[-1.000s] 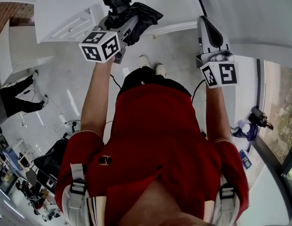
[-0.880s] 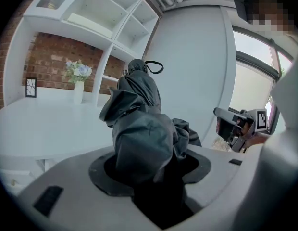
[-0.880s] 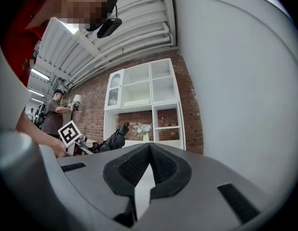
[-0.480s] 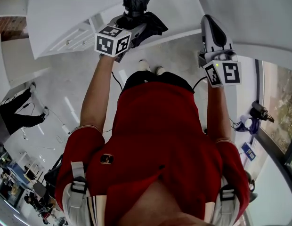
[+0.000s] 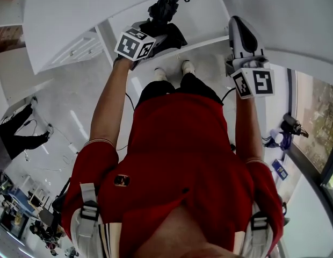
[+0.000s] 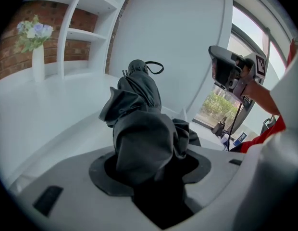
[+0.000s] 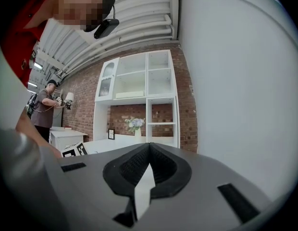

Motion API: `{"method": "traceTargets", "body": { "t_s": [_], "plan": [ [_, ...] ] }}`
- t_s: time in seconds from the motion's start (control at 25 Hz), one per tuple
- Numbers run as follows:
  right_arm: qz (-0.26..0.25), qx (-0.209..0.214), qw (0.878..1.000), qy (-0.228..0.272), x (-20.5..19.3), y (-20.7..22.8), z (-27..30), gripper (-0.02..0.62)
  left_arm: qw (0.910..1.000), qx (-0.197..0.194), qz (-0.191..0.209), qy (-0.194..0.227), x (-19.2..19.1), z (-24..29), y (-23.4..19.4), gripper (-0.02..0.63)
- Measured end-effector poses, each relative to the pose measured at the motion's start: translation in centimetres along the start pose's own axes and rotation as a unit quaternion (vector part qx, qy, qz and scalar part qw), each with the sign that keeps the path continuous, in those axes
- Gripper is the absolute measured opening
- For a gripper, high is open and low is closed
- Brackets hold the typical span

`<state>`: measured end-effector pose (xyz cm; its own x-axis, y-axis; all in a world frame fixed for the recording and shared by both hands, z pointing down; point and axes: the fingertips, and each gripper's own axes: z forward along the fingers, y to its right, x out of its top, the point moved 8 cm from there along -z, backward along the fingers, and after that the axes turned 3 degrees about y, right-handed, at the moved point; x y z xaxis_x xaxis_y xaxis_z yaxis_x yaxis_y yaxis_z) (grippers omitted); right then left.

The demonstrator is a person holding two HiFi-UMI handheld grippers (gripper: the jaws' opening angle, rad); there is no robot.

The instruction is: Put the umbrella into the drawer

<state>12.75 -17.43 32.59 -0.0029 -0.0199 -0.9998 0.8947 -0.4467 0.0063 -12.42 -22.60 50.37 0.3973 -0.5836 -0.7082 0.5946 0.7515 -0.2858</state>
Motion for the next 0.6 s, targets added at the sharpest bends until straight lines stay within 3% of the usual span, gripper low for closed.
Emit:
{"method": "traceTargets", "body": {
  "t_s": [0.32,0.6],
  "plan": [
    [-0.002,0.017,1.000,-0.006,-0.1,3.6,1.3,-0.002,0.9978,0.008,-0.034,-0.055,-1.6,3.4,-0.4,0.242],
    [-0.002,0.026,1.000,-0.017,-0.7,5.4,2.1,-0.002,0.9904,0.028,-0.078,-0.110,-3.2,5.9,-2.1,0.242]
  ]
}}
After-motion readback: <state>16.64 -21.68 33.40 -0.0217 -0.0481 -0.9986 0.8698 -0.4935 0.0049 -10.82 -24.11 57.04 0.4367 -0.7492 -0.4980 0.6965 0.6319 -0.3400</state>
